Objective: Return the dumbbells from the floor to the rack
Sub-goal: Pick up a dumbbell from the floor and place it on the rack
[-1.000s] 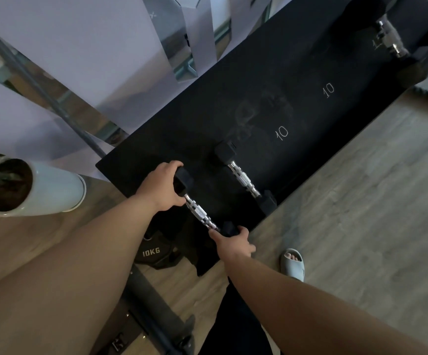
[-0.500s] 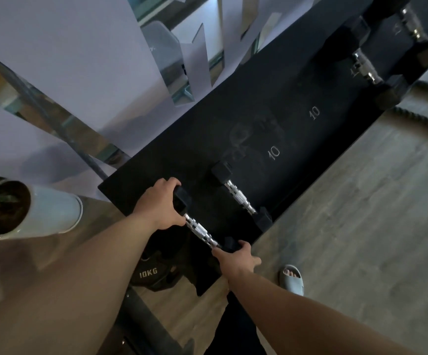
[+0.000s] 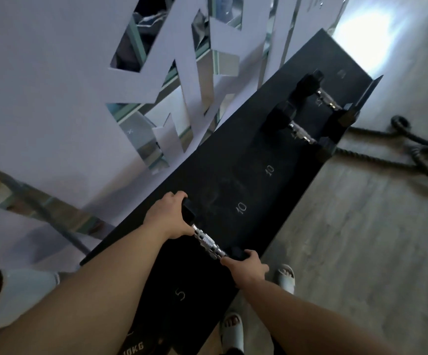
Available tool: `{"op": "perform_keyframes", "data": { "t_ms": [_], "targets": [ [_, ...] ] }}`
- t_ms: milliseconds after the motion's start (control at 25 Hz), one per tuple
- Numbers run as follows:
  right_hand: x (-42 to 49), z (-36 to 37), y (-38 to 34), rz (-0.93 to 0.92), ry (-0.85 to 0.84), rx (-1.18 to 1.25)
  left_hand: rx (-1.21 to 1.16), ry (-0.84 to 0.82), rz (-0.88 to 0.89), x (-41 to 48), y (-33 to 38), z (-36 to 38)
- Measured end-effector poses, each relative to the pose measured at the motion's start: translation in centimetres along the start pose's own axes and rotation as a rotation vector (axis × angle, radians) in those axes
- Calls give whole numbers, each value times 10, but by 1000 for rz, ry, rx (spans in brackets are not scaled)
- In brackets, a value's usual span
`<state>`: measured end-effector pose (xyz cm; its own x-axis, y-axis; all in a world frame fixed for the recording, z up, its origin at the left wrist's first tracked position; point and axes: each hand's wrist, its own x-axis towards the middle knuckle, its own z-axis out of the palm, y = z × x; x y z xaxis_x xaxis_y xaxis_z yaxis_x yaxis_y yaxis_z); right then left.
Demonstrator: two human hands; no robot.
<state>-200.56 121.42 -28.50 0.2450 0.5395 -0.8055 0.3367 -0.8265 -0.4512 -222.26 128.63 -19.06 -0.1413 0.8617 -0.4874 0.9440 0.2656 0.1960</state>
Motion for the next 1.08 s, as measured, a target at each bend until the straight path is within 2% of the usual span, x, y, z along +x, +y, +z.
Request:
{"op": "perform_keyframes", "data": {
  "t_ms": [640, 880, 1080],
  "targets": [
    [194, -161, -129, -9, 67, 33, -20, -28, 0, 219, 201, -10],
    [245, -192, -158, -11, 80, 68, -75, -59, -29, 275, 248, -10],
    [265, -198, -161, 2, 74, 56, -91, -72, 14, 292, 258, -4]
  ]
}}
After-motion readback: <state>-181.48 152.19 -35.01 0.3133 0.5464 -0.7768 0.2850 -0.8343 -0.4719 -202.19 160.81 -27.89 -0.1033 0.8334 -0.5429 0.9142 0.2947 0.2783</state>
